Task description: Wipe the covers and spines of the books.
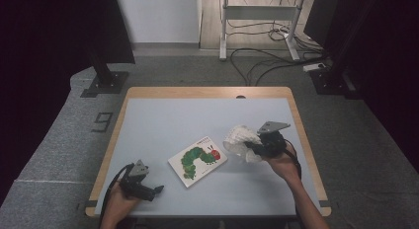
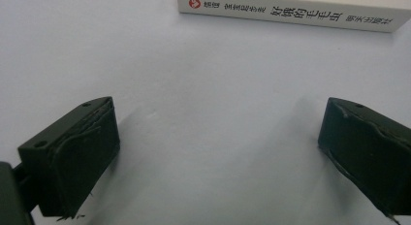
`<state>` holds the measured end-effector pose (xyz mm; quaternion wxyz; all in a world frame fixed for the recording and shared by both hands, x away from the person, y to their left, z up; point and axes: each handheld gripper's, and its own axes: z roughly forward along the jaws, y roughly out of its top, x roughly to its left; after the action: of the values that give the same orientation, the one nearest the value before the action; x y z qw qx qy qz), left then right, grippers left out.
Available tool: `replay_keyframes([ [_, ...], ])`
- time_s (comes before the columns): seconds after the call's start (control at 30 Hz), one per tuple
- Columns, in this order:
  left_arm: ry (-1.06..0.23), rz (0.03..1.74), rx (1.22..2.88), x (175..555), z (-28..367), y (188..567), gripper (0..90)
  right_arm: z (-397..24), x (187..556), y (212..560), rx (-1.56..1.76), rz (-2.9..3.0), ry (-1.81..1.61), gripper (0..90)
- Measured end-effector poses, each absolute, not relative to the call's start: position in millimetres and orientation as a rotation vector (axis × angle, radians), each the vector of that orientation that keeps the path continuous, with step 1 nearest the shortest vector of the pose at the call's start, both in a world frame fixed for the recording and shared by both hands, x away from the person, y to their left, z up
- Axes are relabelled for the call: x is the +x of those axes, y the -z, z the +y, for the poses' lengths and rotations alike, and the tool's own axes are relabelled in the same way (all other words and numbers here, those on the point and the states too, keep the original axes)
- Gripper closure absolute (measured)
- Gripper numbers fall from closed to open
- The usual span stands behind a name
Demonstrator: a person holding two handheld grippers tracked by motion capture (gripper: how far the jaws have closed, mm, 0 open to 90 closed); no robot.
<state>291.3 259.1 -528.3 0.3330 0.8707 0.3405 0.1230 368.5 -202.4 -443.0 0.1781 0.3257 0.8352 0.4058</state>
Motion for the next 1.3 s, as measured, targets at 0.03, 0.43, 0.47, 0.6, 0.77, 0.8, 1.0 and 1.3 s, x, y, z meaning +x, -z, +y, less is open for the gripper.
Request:
replay_keyframes([
  [0.03, -0.32, 0.889, 2.274, 291, 259, 528, 0.8, -207, 367, 443, 0.934, 2.359, -1.144, 63.5],
  [0.43, -0.32, 0.889, 2.273, 291, 259, 528, 0.8, -248, 353, 444, 1.013, 2.299, -1.104, 63.5],
  [0.47, -0.32, 0.889, 2.274, 291, 259, 528, 0.8, -251, 351, 444, 1.021, 2.294, -1.097, 63.5],
  [0.6, -0.32, 0.889, 2.274, 291, 259, 528, 0.8, -266, 347, 443, 1.054, 2.271, -1.086, 63.5],
  [0.77, -0.321, 0.889, 2.274, 291, 259, 528, 0.8, -278, 342, 442, 1.08, 2.25, -1.068, 63.5],
  [0.8, -0.32, 0.89, 2.274, 291, 259, 528, 0.8, -285, 339, 443, 1.092, 2.239, -1.053, 63.5],
  [1.0, -0.32, 0.89, 2.274, 291, 259, 528, 0.8, -296, 336, 455, 1.133, 2.223, -1.016, 63.5],
  [1.3, -0.32, 0.89, 2.273, 291, 259, 528, 0.8, -293, 338, 486, 1.158, 2.252, -0.978, 63.5],
])
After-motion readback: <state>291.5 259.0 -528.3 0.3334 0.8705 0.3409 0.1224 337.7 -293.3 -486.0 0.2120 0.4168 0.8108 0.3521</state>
